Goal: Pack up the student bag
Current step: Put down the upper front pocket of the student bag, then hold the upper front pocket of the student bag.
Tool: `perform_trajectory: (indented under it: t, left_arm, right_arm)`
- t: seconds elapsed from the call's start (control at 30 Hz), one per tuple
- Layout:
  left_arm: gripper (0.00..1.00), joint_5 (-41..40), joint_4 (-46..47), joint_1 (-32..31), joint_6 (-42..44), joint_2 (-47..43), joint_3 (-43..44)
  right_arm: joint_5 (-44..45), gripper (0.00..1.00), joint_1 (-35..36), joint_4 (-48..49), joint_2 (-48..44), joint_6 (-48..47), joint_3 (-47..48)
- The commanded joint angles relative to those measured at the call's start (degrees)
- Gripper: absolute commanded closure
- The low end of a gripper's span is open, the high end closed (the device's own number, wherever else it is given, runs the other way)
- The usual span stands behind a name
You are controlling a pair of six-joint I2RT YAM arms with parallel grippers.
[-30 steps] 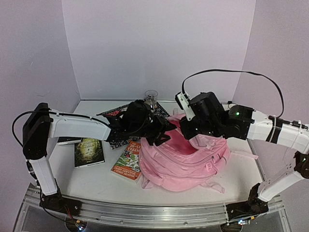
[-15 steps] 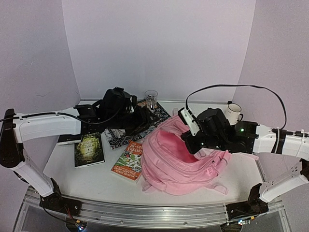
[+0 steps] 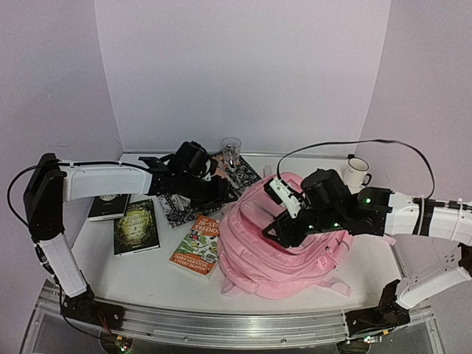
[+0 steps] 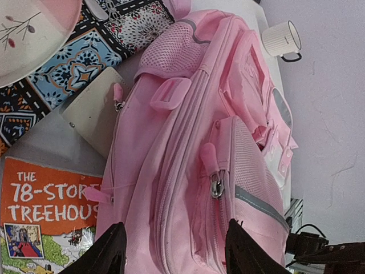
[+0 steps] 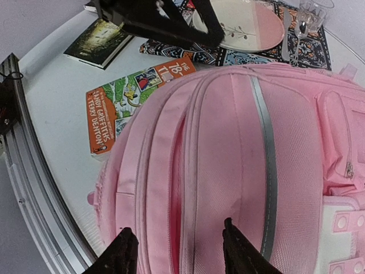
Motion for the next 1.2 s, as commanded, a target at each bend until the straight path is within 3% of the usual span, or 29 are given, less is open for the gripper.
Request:
perform_trajectory:
  t: [0.0, 0.1, 0.2, 0.47, 0.73, 0.8, 0.97, 1.17]
  left_arm:
    - [0.40, 2.91, -0.92, 0.45, 6.80, 2.83, 6.68]
    - [0.41, 5.01, -1.49, 0.49, 8.89, 5.12, 8.94]
    - [0.45, 7.32, -1.74, 0.43, 9.70, 6.86, 9.27]
    - [0.72, 11.33, -1.78, -0.81, 9.80, 7.81, 6.33]
    - [0.87, 10.81, -1.78, -3.90, 7.85, 9.17, 3.76]
    - [0.88, 10.25, -1.78, -4.20, 7.81, 8.80, 3.12]
    - [0.90, 9.55, -1.80, -5.49, 8.97, 8.21, 2.60]
    - [0.76, 6.31, -1.90, -3.10, 9.76, 4.69, 1.82]
  right_arm:
    - [-5.97, 0.41, -4.59, -1.74, 1.68, -0.22, 7.32]
    - [-9.89, 0.37, -9.94, -1.78, 4.38, 1.70, 10.07]
    - [-8.10, 0.35, -12.50, -1.85, 8.48, 3.38, 12.86]
    - [-3.56, 0.30, -13.41, -2.98, 20.36, 5.28, 18.46]
    - [-1.16, 0.18, -13.84, -4.36, 27.08, 3.97, 18.26]
    - [-1.10, 0.11, -13.95, -4.57, 28.55, 3.54, 18.02]
    - [-2.02, 0.08, -14.66, -4.94, 30.61, 0.75, 16.86]
    - [-5.74, 0.11, -15.03, -4.84, 28.83, -5.23, 14.02]
